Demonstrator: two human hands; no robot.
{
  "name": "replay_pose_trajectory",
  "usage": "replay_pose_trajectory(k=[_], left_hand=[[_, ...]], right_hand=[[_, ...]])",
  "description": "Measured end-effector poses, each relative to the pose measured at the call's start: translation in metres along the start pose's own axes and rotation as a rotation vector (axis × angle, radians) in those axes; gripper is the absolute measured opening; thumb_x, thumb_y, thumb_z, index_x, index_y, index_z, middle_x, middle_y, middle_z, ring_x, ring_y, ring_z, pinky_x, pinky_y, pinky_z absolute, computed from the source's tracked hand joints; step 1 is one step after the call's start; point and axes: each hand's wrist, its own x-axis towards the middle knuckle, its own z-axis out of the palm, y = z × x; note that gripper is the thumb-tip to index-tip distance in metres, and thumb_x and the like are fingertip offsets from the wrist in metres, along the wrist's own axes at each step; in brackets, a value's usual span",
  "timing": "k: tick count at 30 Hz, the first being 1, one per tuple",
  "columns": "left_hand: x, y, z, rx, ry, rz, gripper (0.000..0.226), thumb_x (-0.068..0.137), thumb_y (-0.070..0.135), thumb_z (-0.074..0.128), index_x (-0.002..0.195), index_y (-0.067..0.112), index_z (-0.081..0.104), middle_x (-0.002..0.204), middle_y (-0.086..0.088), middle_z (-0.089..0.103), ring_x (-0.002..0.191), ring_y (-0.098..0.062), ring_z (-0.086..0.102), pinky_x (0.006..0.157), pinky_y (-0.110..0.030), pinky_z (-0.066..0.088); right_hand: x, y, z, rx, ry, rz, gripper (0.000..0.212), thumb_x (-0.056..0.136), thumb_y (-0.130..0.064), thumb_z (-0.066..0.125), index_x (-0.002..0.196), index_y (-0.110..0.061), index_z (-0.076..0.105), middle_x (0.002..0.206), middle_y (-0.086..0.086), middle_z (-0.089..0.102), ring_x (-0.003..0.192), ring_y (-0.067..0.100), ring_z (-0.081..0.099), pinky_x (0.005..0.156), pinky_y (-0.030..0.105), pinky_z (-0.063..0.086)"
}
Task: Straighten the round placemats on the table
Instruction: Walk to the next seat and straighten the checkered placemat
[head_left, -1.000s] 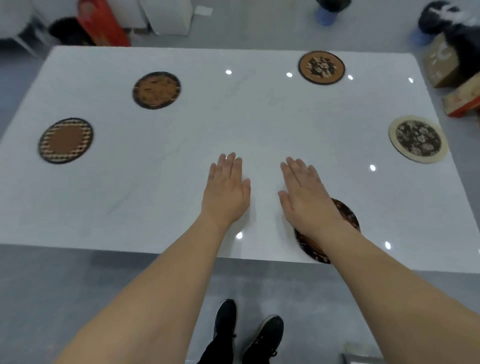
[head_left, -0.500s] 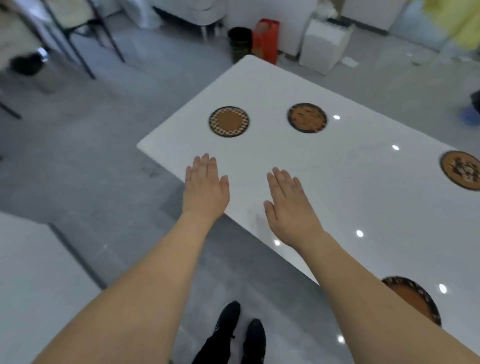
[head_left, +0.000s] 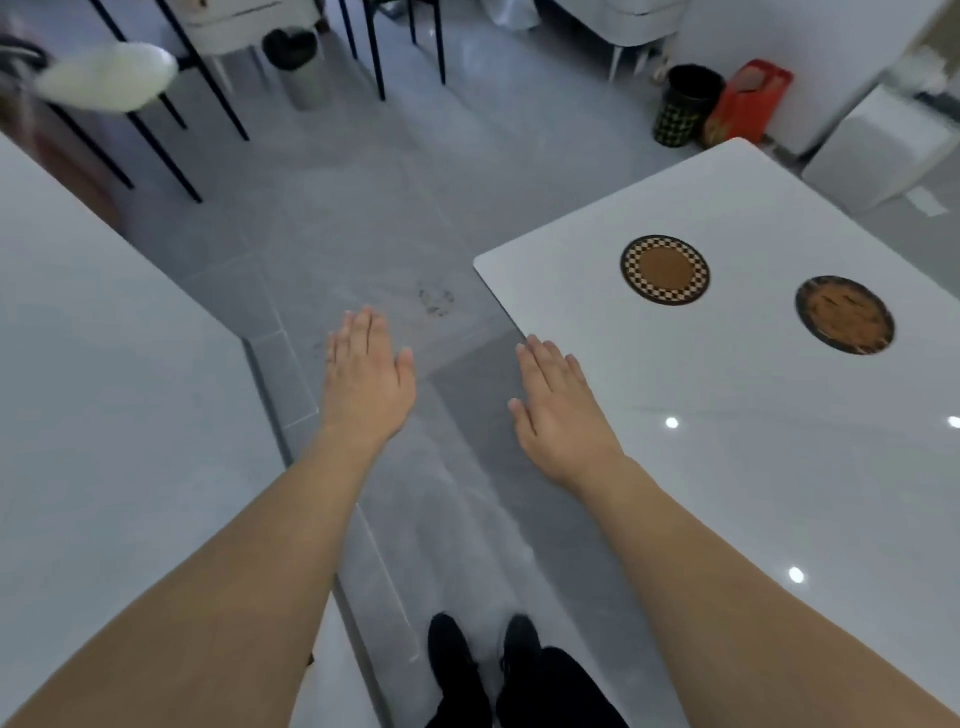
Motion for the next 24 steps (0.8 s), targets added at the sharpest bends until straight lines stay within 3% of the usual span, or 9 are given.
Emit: replay_pose_trajectory(k=[16, 24], left_hand=[[0.146, -0.074, -0.017, 0.019, -0.023, -0.025, 0.056, 0.101, 0.03, 0.032, 0.149, 0.003, 0.023, 0.16, -0.015, 0.019, 0.149, -0.028, 0.01, 0.122, -0.043, 0.004], [0.264, -0.108, -0.029, 0.036, -0.076, 0.086, 0.057, 0.101, 0.033, 0.028, 0.15, 0.005, 0.021, 0.16, -0.013, 0.017, 0.15, -0.027, 0.008, 0.122, -0.042, 0.003]], right_hand=[[0.187, -0.034, -0.003, 0.027, -0.049, -0.047, 0.06, 0.099, -0.027, 0.028, 0.151, -0.006, 0.007, 0.16, 0.01, 0.003, 0.147, 0.021, -0.002, 0.119, 0.035, -0.006], [0.284, -0.068, -0.005, 0.028, -0.008, 0.031, 0.059, 0.099, -0.027, 0.031, 0.151, -0.007, 0.008, 0.16, 0.01, 0.006, 0.147, 0.021, 0.001, 0.119, 0.036, -0.002]])
